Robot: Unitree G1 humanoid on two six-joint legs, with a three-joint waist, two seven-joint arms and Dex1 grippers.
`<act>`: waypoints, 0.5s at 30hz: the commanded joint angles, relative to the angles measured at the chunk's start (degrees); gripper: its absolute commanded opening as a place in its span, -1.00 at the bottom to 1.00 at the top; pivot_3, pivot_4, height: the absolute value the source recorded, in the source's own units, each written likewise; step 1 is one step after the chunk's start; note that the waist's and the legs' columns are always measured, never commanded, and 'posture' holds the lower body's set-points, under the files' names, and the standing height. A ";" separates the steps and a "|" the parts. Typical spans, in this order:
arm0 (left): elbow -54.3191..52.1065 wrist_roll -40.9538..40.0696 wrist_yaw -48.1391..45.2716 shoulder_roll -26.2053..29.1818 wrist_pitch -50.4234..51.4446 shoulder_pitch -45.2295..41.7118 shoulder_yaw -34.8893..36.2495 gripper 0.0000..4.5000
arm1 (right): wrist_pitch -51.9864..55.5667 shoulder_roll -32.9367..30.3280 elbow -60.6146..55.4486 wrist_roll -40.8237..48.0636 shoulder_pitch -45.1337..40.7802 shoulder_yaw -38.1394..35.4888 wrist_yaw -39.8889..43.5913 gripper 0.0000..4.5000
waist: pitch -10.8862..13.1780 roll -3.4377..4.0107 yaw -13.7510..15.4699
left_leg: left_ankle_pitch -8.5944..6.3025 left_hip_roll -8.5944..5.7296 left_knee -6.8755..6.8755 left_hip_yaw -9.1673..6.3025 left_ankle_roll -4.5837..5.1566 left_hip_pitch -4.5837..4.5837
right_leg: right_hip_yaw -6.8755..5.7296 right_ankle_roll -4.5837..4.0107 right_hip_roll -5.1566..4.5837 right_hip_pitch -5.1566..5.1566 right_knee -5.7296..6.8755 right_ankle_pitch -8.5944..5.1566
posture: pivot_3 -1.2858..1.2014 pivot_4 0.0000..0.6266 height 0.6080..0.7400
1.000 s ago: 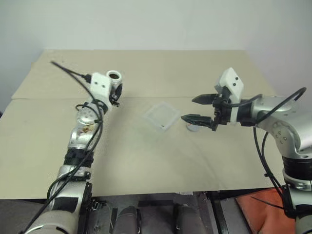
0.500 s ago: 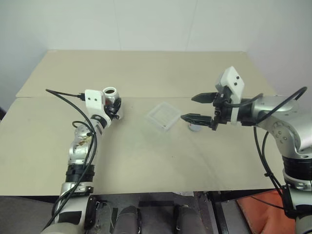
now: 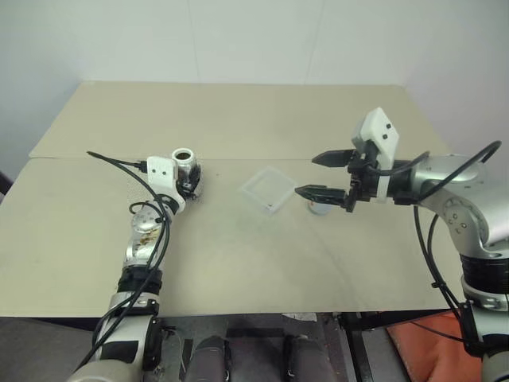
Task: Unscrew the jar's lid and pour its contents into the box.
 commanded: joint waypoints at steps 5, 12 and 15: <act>-11.31 -1.50 -1.77 1.51 4.43 4.80 0.46 0.98 | -1.46 -0.83 -1.09 0.01 -0.78 -1.29 0.55 1.00 | 0.00 0.00 -0.27 | -0.01 0.02 0.00 0.01 0.01 0.00 | 0.00 0.00 0.00 -0.01 -0.01 0.00 | 0.03 -0.52 1.00; -30.18 -4.78 -7.04 8.38 15.18 16.50 1.24 0.98 | -1.51 -1.25 -1.84 0.66 0.08 -2.13 1.04 1.00 | 0.00 0.01 -0.67 | -0.03 0.05 -0.03 0.02 0.03 0.01 | 0.05 0.00 0.00 -0.05 0.00 0.00 | 0.03 -0.52 1.00; -38.09 -7.84 -9.05 11.08 20.29 21.27 2.57 0.98 | -1.56 -1.53 -1.96 0.73 0.38 -2.28 1.10 1.00 | -0.01 0.02 -0.54 | -0.05 0.07 -0.02 0.00 0.07 0.01 | 0.03 0.00 0.00 -0.05 0.03 0.00 | 0.03 -0.52 1.00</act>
